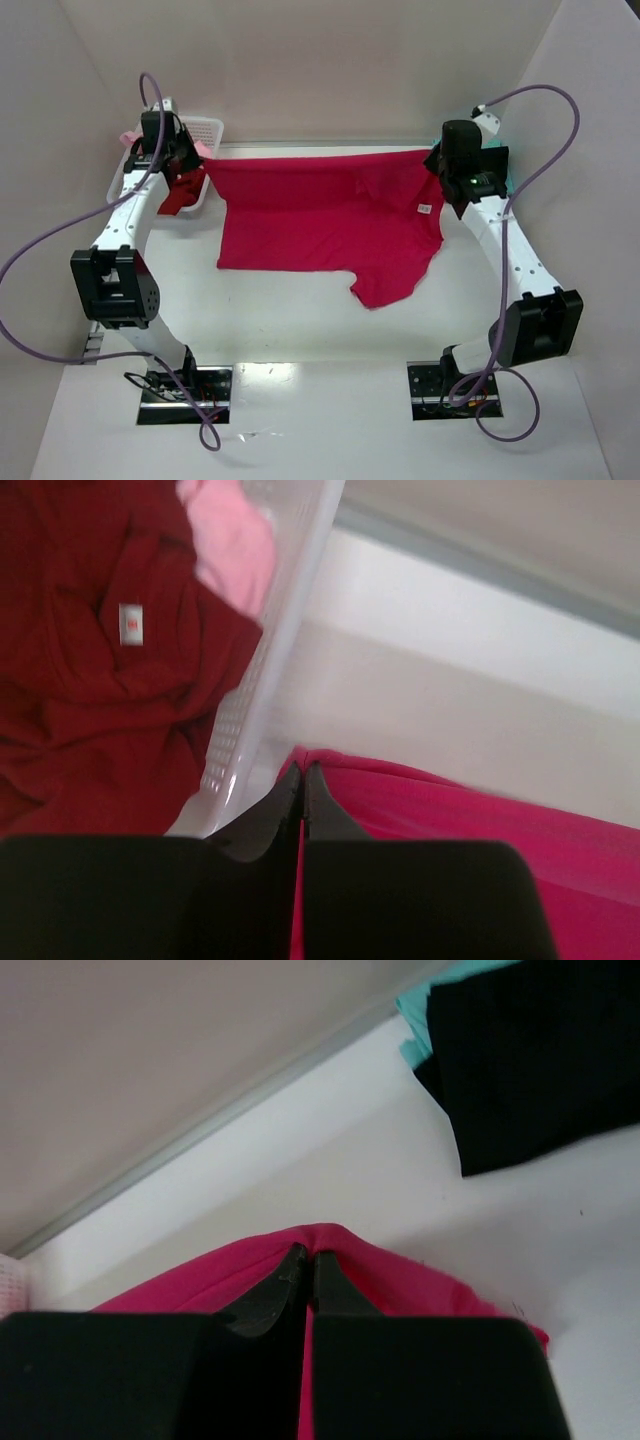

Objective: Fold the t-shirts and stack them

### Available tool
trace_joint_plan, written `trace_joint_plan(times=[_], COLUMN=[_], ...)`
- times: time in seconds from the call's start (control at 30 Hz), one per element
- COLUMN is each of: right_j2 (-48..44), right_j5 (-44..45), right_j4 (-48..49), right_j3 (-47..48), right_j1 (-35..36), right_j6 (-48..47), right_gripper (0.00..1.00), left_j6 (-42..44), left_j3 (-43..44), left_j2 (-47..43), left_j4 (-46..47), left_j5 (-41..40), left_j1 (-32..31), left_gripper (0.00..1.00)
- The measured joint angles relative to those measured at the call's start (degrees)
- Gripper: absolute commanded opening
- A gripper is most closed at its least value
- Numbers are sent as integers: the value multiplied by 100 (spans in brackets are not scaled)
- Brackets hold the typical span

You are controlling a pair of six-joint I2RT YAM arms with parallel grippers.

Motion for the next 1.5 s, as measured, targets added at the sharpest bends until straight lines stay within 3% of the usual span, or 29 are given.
trace_joint_plan(times=[0.23,0.6,0.83,0.97,1.13,1.5], right_j2=[-682,-3254,-3672,-3694,-3436,-1792], right_j5=[-70,-229,-367,-286,-140,280], right_j4=[136,-393,-951,-1139,-1294,-1154], right_j3=[437,424,876,960,837,-372], right_j1=[0,0,0,0,0,0], right_j6=[-236,-492,-518,-520,-511,-455], right_gripper=[0,0,0,0,0,0], left_j6=[2,15,24,24,9,-9], left_j3=[243,-573,-367,-179,-39,-664], left_j2=[-822,-3652,-4511,-4435,-3624,-1639], left_j4=[9,-520,-966,-997,-977,-688], left_j5=[68,442,393,378,426,481], left_j1=[0,-4,-4,-4,-7,-11], left_gripper=[0,0,0,0,0,0])
